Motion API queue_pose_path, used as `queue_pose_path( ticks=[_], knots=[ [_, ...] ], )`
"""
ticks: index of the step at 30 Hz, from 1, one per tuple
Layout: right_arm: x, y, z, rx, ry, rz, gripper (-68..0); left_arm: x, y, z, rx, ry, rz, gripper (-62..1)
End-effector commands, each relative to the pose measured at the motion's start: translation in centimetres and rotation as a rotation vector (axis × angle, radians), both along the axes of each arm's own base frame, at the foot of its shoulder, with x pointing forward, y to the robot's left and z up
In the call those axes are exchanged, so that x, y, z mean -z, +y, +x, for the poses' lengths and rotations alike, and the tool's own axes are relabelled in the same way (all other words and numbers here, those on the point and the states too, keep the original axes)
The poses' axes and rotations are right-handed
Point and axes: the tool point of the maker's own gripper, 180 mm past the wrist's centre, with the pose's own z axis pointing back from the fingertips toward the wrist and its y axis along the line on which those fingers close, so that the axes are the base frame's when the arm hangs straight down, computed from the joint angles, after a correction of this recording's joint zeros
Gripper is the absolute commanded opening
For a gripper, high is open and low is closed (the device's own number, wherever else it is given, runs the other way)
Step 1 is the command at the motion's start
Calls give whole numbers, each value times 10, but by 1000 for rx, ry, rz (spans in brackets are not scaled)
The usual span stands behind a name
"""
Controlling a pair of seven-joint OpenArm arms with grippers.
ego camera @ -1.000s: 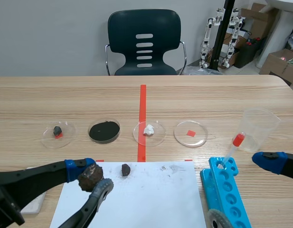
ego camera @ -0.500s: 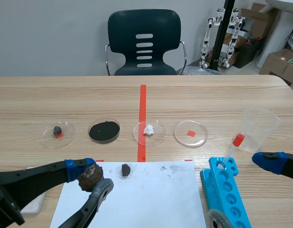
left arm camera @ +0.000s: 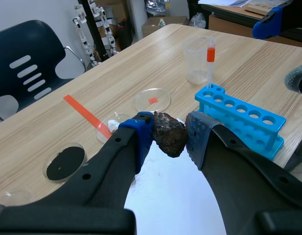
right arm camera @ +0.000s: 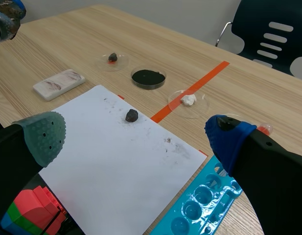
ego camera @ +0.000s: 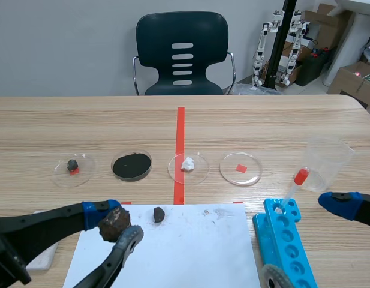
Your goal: Lower the mineral onto the iron filings and hold still
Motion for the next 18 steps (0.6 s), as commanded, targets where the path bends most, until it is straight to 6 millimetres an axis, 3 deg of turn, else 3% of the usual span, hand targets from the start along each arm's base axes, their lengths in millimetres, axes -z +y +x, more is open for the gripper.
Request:
queue_pose_path(
  ticks=[1,18],
  knots=[
    [-11,3,4,-2,-35,26,-84,-7,-1,1,-1,-14,-26,-509],
    [-11,3,4,-2,-35,26,-84,-7,-1,2,-1,-19,-24,-509]
  ],
)
